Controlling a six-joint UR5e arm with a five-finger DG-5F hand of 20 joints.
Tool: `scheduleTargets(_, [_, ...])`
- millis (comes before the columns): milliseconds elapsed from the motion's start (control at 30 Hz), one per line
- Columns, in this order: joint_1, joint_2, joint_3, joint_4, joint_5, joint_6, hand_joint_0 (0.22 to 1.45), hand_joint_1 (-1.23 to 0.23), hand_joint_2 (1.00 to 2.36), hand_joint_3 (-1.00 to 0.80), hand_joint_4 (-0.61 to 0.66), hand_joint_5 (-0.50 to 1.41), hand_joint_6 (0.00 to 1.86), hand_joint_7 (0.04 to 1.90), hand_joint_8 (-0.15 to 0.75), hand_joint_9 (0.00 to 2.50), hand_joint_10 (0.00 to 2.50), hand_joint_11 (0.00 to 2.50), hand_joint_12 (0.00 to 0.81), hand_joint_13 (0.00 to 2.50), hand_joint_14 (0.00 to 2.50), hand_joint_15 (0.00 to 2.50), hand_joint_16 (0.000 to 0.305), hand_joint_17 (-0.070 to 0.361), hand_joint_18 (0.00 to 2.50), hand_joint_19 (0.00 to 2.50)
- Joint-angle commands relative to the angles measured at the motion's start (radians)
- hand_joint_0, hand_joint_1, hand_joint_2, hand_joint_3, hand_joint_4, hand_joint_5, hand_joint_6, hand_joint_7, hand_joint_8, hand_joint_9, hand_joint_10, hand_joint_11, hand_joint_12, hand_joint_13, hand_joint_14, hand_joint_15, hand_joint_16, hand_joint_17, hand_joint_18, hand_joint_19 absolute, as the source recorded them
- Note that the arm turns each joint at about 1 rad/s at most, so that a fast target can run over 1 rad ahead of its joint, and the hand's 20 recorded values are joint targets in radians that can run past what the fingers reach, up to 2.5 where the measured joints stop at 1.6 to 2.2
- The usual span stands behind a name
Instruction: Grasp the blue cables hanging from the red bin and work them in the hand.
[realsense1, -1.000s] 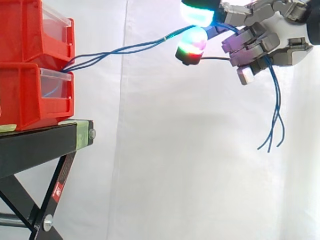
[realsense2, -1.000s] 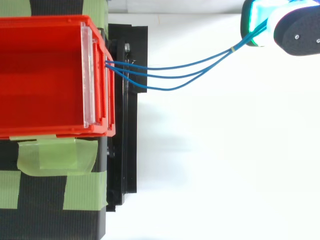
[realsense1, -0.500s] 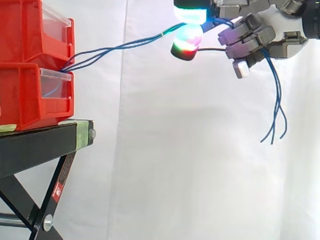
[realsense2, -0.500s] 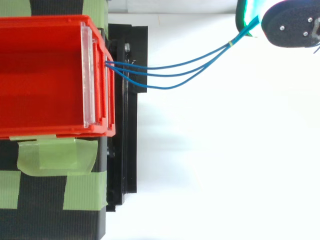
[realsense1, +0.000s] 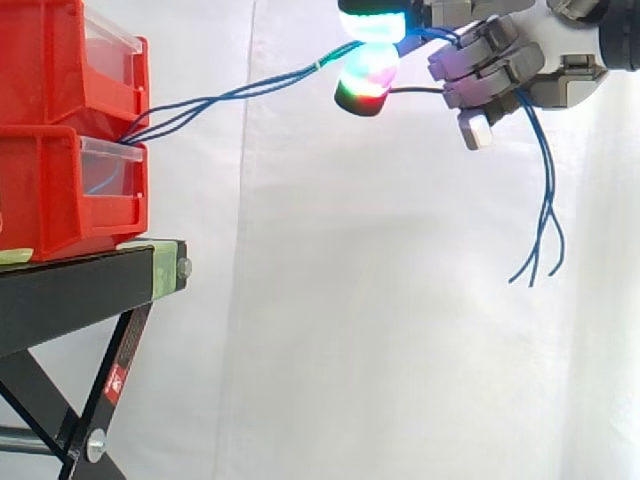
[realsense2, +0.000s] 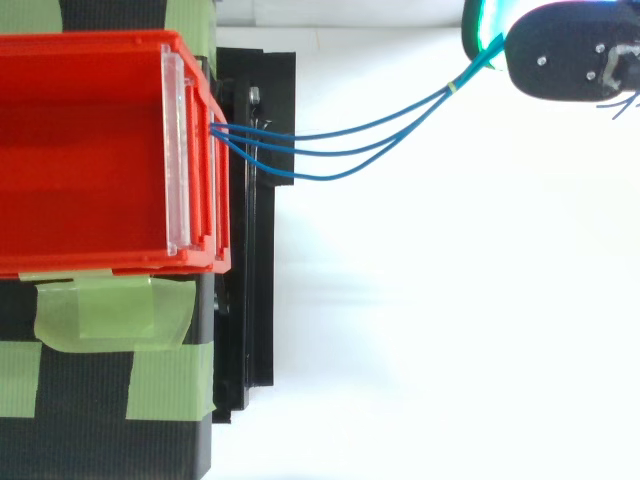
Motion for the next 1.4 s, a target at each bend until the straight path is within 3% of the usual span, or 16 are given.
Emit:
scheduleTargets(0, [0.0, -0.001, -0.001, 0.001, -0.01, -0.005, 0.92, -0.61, 1.02, 0.06, 0.15, 0.26, 0.44, 1.31, 0.359, 1.65, 2.5, 2.5, 0.457, 1.75, 2.5, 1.38, 0.184, 0.138, 2.5, 0.56])
scheduleTargets(133, [0.0, -0.001, 0.0, 0.001, -0.018, -0.008, 0.95, -0.6, 1.02, 0.14, 0.15, 0.25, 0.51, 1.27, 0.343, 1.62, 2.5, 2.5, 0.463, 1.75, 2.5, 1.36, 0.186, 0.14, 2.5, 0.55])
scheduleTargets(267, [0.0, -0.001, 0.0, 0.007, -0.047, -0.022, 0.96, -0.58, 1.01, 0.21, 0.14, 0.25, 0.58, 1.26, 0.337, 1.6, 2.5, 2.5, 0.465, 1.74, 2.5, 1.38, 0.184, 0.138, 2.5, 0.54])
scheduleTargets(433, [0.0, -0.026, 0.0, 0.049, -0.071, -0.031, 0.97, -0.56, 1.01, 0.3, 0.14, 0.26, 0.63, 1.25, 0.324, 1.6, 2.5, 2.5, 0.465, 1.74, 2.5, 1.46, 0.19, 0.143, 2.5, 0.56])
scheduleTargets(700, [0.002, -0.033, -0.001, 0.064, -0.07, -0.014, 0.98, -0.56, 1.0, 0.32, 0.17, 0.27, 0.64, 1.25, 0.34, 1.63, 2.5, 2.5, 0.464, 1.76, 2.5, 1.49, 0.189, 0.141, 2.5, 0.56])
scheduleTargets(1033, [0.015, -0.032, 0.0, 0.029, -0.07, 0.015, 0.98, -0.56, 1.0, 0.33, 0.17, 0.27, 0.64, 1.25, 0.337, 1.63, 2.5, 2.5, 0.467, 1.76, 2.5, 1.47, 0.191, 0.143, 2.5, 0.54])
scheduleTargets(1367, [0.015, -0.032, -0.001, -0.008, -0.07, 0.011, 0.98, -0.56, 1.0, 0.33, 0.16, 0.27, 0.64, 1.25, 0.34, 1.63, 2.5, 2.5, 0.466, 1.76, 2.5, 1.47, 0.191, 0.143, 2.5, 0.54])
